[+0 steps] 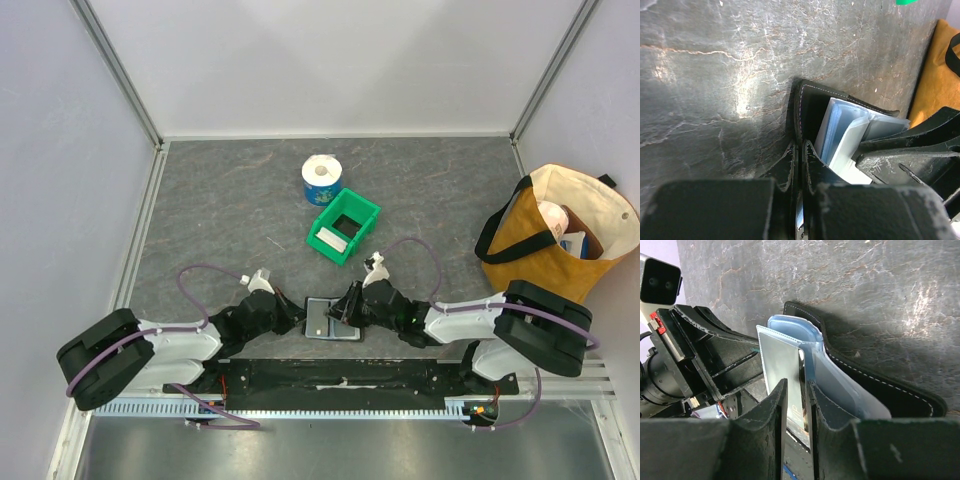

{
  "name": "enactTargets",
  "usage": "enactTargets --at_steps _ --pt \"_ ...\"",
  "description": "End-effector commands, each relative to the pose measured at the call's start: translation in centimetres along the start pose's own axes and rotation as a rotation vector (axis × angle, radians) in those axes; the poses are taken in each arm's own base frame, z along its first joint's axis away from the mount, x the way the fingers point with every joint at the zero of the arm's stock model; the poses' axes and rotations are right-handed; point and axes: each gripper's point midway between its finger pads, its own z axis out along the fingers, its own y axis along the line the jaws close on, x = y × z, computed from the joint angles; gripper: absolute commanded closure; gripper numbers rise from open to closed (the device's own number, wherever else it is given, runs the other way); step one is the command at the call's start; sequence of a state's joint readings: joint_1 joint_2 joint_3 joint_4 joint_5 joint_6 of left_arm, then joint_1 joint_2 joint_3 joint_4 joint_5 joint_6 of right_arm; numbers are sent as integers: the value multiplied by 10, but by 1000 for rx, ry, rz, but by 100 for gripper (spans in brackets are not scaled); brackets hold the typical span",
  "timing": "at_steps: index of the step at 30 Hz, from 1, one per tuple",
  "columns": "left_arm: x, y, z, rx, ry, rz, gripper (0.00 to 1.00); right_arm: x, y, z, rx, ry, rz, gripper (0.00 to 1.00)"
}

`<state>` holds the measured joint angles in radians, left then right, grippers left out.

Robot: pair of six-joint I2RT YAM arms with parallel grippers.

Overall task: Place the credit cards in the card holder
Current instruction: Insert the credit card into the card holder.

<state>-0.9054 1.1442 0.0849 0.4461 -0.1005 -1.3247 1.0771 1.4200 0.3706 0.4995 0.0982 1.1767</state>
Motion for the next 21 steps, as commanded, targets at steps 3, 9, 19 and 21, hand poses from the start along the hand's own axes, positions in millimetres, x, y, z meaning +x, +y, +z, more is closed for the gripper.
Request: enactTargets --at_steps 3,9,19,21 --pt "4 52 -4 -193 4 46 98 0 33 3 -102 31 -17 66" --pt "-4 47 -7 -175 -36 46 98 -38 1 -11 113 -77 -161 48" --pt "-5 29 -13 -83 -18 197 66 -11 -40 -24 240 38 -147 52" --pt "-5 27 -15 -66 -18 229 56 -7 -47 -24 260 49 -146 55"
